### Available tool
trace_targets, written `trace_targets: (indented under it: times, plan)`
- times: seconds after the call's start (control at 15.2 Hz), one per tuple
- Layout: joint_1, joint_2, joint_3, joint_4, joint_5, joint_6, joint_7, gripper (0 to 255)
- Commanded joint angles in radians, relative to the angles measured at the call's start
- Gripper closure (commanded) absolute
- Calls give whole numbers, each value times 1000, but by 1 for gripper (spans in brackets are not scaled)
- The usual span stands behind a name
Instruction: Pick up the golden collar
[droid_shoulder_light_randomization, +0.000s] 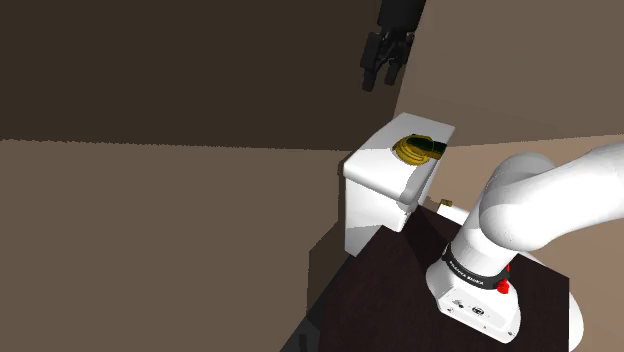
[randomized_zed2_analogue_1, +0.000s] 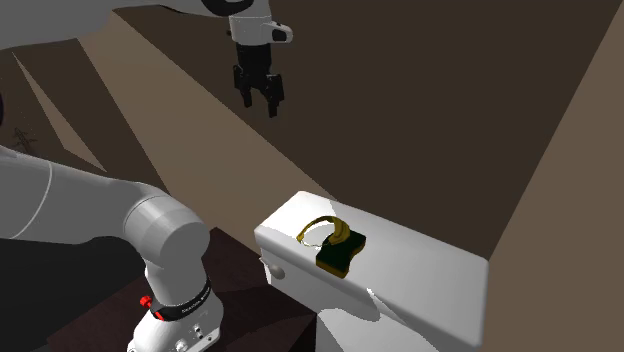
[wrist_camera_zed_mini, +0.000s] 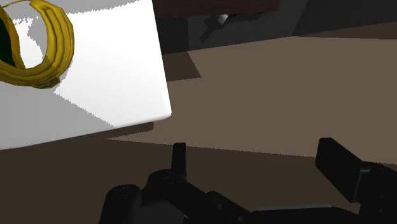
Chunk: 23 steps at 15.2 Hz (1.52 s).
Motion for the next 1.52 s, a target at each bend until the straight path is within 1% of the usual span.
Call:
trace_targets:
  times: [0.0,0.4,0.79,1.12,1.45]
  plan:
    - [0,0,0,0,0,0,0,0]
    - [-35,-64,-78,-174,-75,80,-100,0]
    - [-87,-94,-168,-318,-170,170,-202,0]
    - [-142,-84,-255,-413,-263,260,-288,0]
    - [-205,-33,-351,-481,-363,371,-375,0]
